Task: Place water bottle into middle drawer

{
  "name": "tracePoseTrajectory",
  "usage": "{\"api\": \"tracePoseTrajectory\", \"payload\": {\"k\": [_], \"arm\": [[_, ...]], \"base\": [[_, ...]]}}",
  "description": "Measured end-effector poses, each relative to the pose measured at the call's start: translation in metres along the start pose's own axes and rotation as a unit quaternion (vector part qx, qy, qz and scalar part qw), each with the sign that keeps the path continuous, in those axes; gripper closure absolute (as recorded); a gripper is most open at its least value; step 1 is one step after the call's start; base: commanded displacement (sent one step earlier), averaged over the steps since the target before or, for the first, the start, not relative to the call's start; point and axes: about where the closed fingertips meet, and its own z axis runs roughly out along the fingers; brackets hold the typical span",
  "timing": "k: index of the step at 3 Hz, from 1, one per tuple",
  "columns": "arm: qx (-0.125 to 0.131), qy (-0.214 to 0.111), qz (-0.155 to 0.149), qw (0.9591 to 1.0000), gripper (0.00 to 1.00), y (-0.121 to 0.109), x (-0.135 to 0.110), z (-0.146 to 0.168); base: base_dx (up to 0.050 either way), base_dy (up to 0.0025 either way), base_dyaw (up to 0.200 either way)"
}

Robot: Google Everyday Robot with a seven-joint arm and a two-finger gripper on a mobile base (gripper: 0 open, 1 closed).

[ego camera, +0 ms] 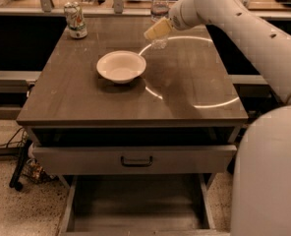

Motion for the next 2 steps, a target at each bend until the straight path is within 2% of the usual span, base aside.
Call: {"api": "tracePoseTrajectory", "payload": {"k": [1,2], "arm": [[0.005,-0.023,0.048,0.9986,0.03,-0.0094,-0.0071,0.031],[0.0,-0.033,0.064,0.9974,0.26,-0.0097,-0.0136,0.0362]], "base": [[0.0,0.0,0.0],[0.0,0.0,0.0]]}}
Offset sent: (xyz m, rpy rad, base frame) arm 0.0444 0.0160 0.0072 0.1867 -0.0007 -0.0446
